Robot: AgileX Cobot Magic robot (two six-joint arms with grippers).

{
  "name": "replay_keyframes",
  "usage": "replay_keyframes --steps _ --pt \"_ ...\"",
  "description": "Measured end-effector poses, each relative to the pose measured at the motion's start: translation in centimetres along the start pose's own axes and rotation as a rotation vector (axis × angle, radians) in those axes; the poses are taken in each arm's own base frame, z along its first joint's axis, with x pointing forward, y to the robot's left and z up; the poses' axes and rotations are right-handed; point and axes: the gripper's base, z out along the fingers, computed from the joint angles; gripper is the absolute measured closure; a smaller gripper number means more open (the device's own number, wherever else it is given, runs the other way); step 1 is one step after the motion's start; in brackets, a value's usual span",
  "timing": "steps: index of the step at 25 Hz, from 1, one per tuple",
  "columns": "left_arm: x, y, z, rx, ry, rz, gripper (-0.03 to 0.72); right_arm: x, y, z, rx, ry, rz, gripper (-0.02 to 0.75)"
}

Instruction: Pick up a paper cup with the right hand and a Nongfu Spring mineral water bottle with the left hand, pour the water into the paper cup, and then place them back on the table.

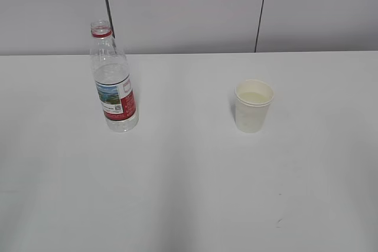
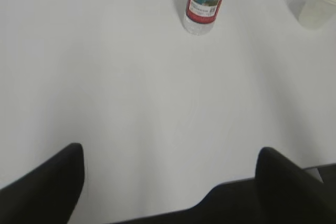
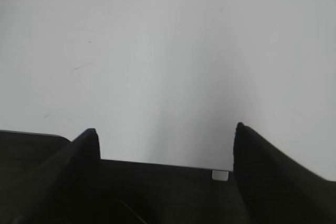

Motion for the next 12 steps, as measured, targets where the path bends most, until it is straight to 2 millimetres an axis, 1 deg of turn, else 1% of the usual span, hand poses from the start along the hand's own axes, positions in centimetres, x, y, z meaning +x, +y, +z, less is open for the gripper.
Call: replay_keyframes --steps 4,7,9,12 --pt "1.6 0.1 -0.3 0.007 -0.103 0.001 0.096 2.2 -0.2 0.5 0.013 -0.091 -0.025 0.156" --pt "2.3 0.1 -0.2 0.01 -0.176 0.001 0.096 3.7 -0.3 1.4 0.022 -0.115 -0.034 0.156" --pt "2.7 0.2 0.0 0.011 -0.213 0.001 0.096 4.1 -0.4 1.1 0.023 -0.16 -0.041 0.156" --pt "3.2 0.3 0.9 0.004 -0.219 0.009 0.096 4.2 -0.5 0.8 0.024 -0.239 -0.045 0.156"
